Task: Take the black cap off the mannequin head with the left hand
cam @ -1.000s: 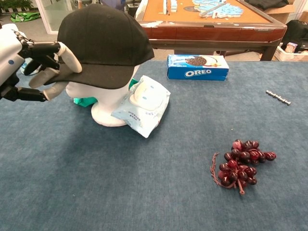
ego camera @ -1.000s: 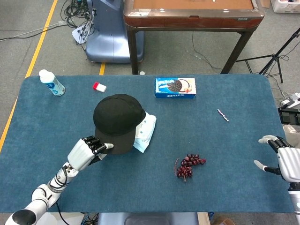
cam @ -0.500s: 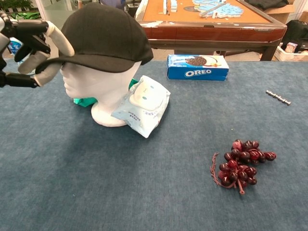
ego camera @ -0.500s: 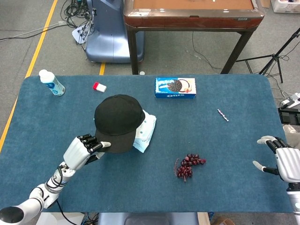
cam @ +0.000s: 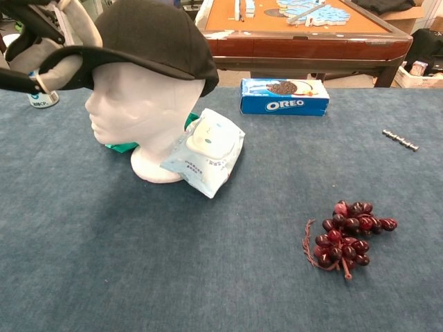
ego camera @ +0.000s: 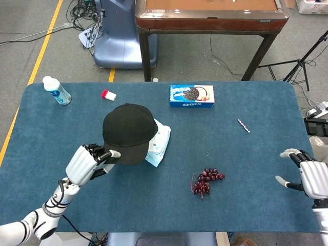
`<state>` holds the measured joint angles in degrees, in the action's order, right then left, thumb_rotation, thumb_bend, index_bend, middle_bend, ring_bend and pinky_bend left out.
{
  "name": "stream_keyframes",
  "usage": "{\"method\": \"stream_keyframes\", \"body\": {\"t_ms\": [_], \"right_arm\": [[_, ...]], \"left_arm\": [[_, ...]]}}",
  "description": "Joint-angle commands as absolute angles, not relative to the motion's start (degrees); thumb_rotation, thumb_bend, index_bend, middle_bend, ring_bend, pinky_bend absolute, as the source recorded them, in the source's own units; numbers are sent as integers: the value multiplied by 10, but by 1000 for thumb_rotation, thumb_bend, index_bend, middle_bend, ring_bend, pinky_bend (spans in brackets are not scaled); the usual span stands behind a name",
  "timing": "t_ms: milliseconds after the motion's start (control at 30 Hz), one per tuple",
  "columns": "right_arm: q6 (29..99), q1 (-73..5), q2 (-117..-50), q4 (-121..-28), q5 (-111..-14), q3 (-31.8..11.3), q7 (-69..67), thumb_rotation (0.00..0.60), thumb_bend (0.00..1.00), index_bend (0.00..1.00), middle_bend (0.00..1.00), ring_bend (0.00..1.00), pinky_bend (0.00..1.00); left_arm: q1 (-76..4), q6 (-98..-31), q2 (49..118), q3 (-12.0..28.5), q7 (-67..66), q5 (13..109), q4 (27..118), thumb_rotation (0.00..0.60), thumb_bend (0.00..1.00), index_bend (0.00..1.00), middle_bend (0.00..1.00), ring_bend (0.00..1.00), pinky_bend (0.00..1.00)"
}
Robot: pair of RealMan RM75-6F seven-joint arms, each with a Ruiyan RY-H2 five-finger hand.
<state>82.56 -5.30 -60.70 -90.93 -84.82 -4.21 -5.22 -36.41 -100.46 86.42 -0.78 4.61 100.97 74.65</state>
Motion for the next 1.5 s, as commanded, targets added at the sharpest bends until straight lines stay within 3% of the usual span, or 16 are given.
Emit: {"method": "stream_keyframes", "body": {"t_ms": [33,300,533,900,1500], "right_arm": [[825,-53,-607,-909,-848,-42,-52,600,34,352,313,263,484],[822,-55,-606,-910,-846,-43,-51,600,34,352,313,263,483],[818,-57,-607,-909,-842,-43,-48,600,34,352,312,263,484],[810,-60,-609,-910,-839,-43,-40,600,34,352,312,263,484],[806,-63,-608,-911,-837,-43,-39,600,34,351,312,263,484]], "left_arm": [[-363,-955,810,2,-6,998,829,600,547,615,934,740,826],[-358,-878,754,17,-78,956,942,600,547,618,934,740,827],[-352,-852,732,36,-104,935,985,600,547,619,934,740,827],[-342,-857,727,63,-117,951,1002,600,547,619,932,740,827],[-358,-806,721,114,-153,913,1028,600,547,618,927,737,827]]}}
